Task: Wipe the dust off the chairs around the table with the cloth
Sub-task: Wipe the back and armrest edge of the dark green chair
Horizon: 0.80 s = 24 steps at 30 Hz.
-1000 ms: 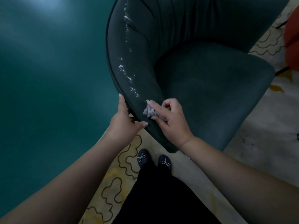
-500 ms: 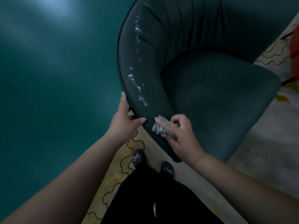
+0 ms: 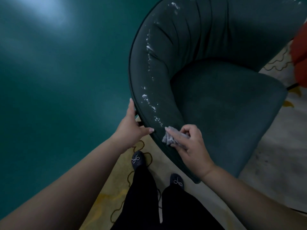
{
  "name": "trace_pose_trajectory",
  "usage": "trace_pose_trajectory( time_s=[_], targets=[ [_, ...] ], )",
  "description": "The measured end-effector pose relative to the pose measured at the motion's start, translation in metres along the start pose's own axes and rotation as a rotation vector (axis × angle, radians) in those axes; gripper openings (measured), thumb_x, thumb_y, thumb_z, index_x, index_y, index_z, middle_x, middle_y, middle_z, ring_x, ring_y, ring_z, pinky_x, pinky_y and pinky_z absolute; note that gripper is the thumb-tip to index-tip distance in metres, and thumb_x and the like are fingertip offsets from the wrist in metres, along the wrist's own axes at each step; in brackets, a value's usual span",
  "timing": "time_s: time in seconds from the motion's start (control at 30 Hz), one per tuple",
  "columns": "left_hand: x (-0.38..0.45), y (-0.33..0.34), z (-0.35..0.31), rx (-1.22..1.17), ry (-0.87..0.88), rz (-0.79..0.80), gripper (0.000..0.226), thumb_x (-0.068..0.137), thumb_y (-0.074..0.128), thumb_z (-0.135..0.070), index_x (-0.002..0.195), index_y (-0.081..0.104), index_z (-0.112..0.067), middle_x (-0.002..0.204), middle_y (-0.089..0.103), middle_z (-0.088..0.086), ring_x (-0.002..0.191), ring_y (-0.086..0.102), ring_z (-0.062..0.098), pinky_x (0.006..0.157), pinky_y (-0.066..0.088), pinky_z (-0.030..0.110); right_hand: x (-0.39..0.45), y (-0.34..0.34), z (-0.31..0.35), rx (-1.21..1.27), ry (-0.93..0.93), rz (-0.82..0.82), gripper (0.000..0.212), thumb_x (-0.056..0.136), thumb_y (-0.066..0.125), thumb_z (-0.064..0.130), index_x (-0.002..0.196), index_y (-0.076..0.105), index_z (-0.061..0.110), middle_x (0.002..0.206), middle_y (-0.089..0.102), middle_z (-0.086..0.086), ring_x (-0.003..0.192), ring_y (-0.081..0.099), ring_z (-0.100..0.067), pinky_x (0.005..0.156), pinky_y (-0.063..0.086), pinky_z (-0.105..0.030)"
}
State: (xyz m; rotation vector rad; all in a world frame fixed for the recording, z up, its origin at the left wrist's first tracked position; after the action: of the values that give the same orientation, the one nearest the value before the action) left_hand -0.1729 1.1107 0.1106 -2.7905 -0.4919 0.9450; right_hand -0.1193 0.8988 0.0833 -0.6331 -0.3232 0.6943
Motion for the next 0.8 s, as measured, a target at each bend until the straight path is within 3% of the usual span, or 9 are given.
trace_pose_trajectory(
  time_s=[0.07, 0.13, 0.23, 0.37, 0.47, 0.63, 0.8],
  targets=[
    [0.006, -0.007, -0.004, 0.018, 0.010, 0.025, 0.119, 0.074, 0.079, -0.001, 0.147, 0.000, -0.051, 0.143, 0.044, -0.012, 0.119, 0.058, 0.020, 0.097, 0.049, 0.047, 0.024, 0.005, 0.006, -0.032, 0.031, -0.009, 0.057, 0.084, 0.068, 0.014, 0.132, 0.052, 0.041, 0.104, 0.041, -0.002, 0.097, 0.041, -0.020, 0.086, 0.046, -0.039],
    [0.013, -0.015, -0.007, 0.029, 0.016, 0.040, 0.113, 0.075, 0.077, 0.000, 0.146, 0.006, -0.051, 0.132, 0.049, -0.022, 0.109, 0.064, 0.017, 0.092, 0.053, 0.046, 0.043, 0.007, 0.011, -0.054, 0.028, 0.002, 0.054, 0.084, 0.069, 0.016, 0.132, 0.054, 0.037, 0.105, 0.042, -0.005, 0.097, 0.042, -0.022, 0.087, 0.046, -0.044],
    [0.025, -0.027, -0.013, 0.014, 0.015, 0.056, 0.111, 0.079, 0.074, 0.001, 0.148, 0.002, -0.049, 0.116, 0.044, -0.037, 0.096, 0.069, 0.010, 0.081, 0.058, 0.038, 0.034, 0.005, 0.012, -0.086, 0.002, 0.044, 0.047, 0.086, 0.057, 0.040, 0.132, 0.050, 0.046, 0.110, 0.039, 0.000, 0.102, 0.038, -0.018, 0.091, 0.043, -0.041],
    [0.039, -0.037, -0.022, -0.009, 0.000, 0.069, 0.109, 0.082, 0.070, 0.001, 0.150, 0.000, -0.046, 0.143, 0.042, -0.010, 0.105, 0.066, 0.023, 0.084, 0.057, 0.047, 0.030, 0.009, 0.019, -0.095, 0.028, 0.031, 0.043, 0.087, 0.053, 0.043, 0.130, 0.052, 0.047, 0.109, 0.041, 0.002, 0.100, 0.038, -0.016, 0.088, 0.045, -0.042],
    [0.045, -0.040, -0.024, 0.045, 0.027, 0.080, 0.105, 0.082, 0.071, -0.003, 0.150, 0.003, -0.043, 0.144, 0.045, -0.002, 0.112, 0.061, 0.029, 0.089, 0.053, 0.050, 0.070, 0.020, 0.033, -0.129, 0.037, 0.009, 0.045, 0.086, 0.061, 0.035, 0.130, 0.054, 0.045, 0.109, 0.044, -0.002, 0.100, 0.042, -0.021, 0.085, 0.046, -0.045],
    [0.054, -0.050, -0.023, 0.010, 0.036, 0.114, 0.091, 0.088, 0.064, -0.004, 0.147, 0.011, -0.049, 0.139, 0.044, -0.014, 0.098, 0.068, 0.014, 0.077, 0.059, 0.041, 0.062, 0.024, 0.034, -0.167, 0.011, -0.026, 0.046, 0.086, 0.056, 0.038, 0.130, 0.050, 0.051, 0.109, 0.042, 0.003, 0.099, 0.041, -0.018, 0.086, 0.045, -0.044],
    [0.057, -0.055, -0.022, -0.002, 0.035, 0.168, 0.091, 0.091, 0.059, 0.000, 0.148, 0.007, -0.050, 0.142, 0.039, -0.016, 0.103, 0.066, 0.015, 0.078, 0.059, 0.038, 0.073, 0.028, 0.037, -0.163, 0.049, -0.046, 0.042, 0.087, 0.059, 0.031, 0.125, 0.056, 0.049, 0.108, 0.042, 0.001, 0.099, 0.041, -0.020, 0.083, 0.046, -0.043]
  ],
)
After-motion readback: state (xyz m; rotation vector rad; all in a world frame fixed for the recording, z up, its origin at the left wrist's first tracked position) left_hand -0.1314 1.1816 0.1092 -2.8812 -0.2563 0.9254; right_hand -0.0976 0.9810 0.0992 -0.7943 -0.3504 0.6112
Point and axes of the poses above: each hand's wrist, its own x-axis towards the middle knuckle, its own y-axis out of the palm, z = x × y, the point moved 2 cm from there along x, towards the middle knuckle
